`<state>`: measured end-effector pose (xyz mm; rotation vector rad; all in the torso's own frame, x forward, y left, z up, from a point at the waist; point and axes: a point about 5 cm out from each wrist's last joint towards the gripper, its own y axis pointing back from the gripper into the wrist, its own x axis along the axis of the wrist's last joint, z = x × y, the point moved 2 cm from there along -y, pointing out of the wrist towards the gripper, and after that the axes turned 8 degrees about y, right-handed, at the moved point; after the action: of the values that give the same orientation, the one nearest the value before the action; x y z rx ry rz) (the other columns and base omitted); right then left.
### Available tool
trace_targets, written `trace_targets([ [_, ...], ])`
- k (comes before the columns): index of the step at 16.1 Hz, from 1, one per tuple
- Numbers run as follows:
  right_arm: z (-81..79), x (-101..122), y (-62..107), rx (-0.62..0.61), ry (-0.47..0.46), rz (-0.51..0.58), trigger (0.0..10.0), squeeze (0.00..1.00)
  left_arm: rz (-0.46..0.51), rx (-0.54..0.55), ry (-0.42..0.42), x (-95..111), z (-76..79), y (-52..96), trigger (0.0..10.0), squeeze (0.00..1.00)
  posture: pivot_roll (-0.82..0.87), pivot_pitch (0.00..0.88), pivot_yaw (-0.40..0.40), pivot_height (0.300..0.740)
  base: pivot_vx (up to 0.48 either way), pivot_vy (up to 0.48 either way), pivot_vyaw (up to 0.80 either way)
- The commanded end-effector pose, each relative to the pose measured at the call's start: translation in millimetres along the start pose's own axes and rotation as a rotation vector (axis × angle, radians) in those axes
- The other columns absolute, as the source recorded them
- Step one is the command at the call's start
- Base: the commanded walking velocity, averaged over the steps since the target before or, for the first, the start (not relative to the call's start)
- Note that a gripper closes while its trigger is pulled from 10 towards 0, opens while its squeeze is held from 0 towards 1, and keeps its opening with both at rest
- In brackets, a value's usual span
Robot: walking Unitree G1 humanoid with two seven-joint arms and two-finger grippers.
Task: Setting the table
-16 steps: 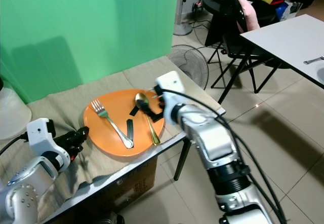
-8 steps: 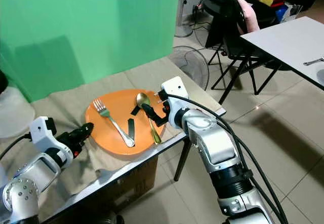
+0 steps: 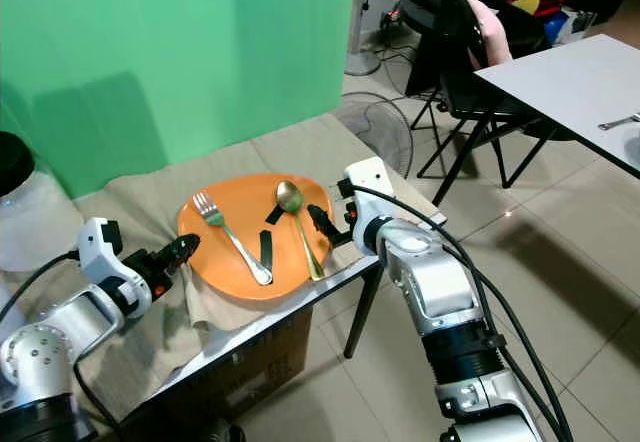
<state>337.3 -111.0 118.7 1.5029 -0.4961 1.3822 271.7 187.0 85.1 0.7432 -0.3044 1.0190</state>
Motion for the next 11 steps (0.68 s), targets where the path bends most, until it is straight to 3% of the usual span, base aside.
trace_targets([
  [1, 8.5, 10, 0.9, -0.02, 0.005, 0.036, 10.0, 0.0, -0.07, 0.044, -0.032, -13, -5.4, 1.0, 10.0, 0.0, -0.05, 0.015, -0.023, 0.74, 0.0, 0.0, 0.0],
  [2, 9.4, 11, 1.4, -0.015, 0.007, 0.045, 10.0, 0.0, -0.061, 0.165, -0.119, -11, -21.2, 11.7, 10.0, 0.0, -0.05, 0.015, -0.021, 0.74, 0.0, 0.0, 0.0],
  [3, 9.0, 11, 1.2, -0.009, 0.008, 0.051, 10.0, 0.0, -0.037, 0.268, -0.144, -8, -35.9, 21.6, 10.0, 0.0, -0.05, 0.014, -0.023, 0.74, 0.0, 0.0, 0.0],
  [5, 3.9, 11, 0.4, 0.015, 0.006, 0.056, 10.0, 0.0, -0.002, 0.368, -0.136, -6, -51.4, 39.1, 10.0, 0.0, -0.04, 0.014, -0.028, 0.74, 0.0, 0.0, 0.0],
  [11, -1.5, 13, -1.3, 0.047, 0.014, 0.065, 10.0, 0.0, 0.036, 0.443, -0.155, -11, -48.5, 70.5, 10.0, 0.0, -0.04, 0.01, -0.026, 0.74, 0.0, 0.0, 0.0],
])
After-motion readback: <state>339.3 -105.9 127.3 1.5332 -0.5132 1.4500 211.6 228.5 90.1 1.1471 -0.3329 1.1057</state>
